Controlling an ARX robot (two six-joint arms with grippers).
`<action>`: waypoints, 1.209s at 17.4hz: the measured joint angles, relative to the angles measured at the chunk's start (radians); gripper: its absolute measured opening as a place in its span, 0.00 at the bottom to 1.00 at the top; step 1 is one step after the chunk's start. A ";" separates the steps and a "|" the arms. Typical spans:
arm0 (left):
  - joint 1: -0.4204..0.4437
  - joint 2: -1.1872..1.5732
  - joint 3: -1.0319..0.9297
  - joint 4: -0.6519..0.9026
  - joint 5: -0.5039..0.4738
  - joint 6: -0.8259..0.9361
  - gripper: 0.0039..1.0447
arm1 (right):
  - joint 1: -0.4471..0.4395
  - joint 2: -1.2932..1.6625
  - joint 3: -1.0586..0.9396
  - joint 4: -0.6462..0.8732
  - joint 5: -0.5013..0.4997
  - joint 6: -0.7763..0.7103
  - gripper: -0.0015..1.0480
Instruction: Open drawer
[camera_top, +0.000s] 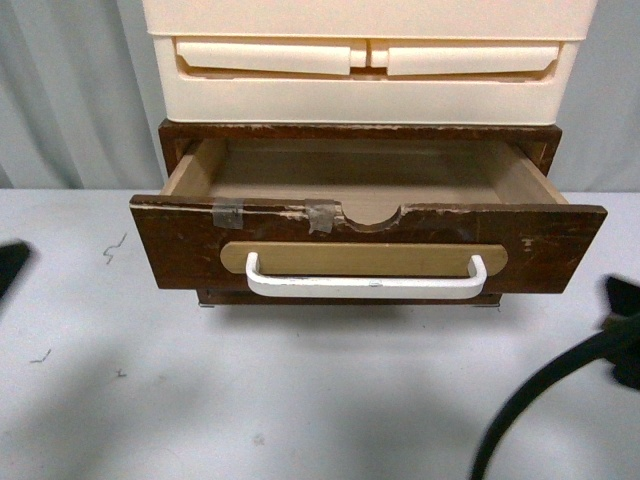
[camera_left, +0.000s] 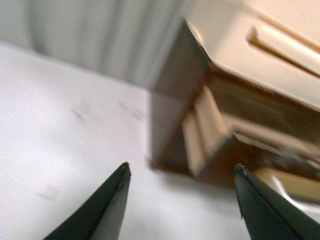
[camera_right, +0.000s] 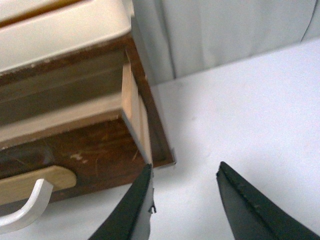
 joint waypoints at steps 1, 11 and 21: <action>0.025 -0.092 0.002 -0.005 -0.086 0.153 0.52 | -0.032 -0.081 -0.029 0.011 -0.004 -0.141 0.35; 0.161 -0.685 -0.055 -0.536 0.050 0.384 0.01 | -0.197 -0.748 -0.192 -0.391 -0.197 -0.345 0.02; 0.161 -1.014 -0.056 -0.847 0.050 0.384 0.01 | -0.298 -1.244 -0.195 -0.850 -0.296 -0.345 0.02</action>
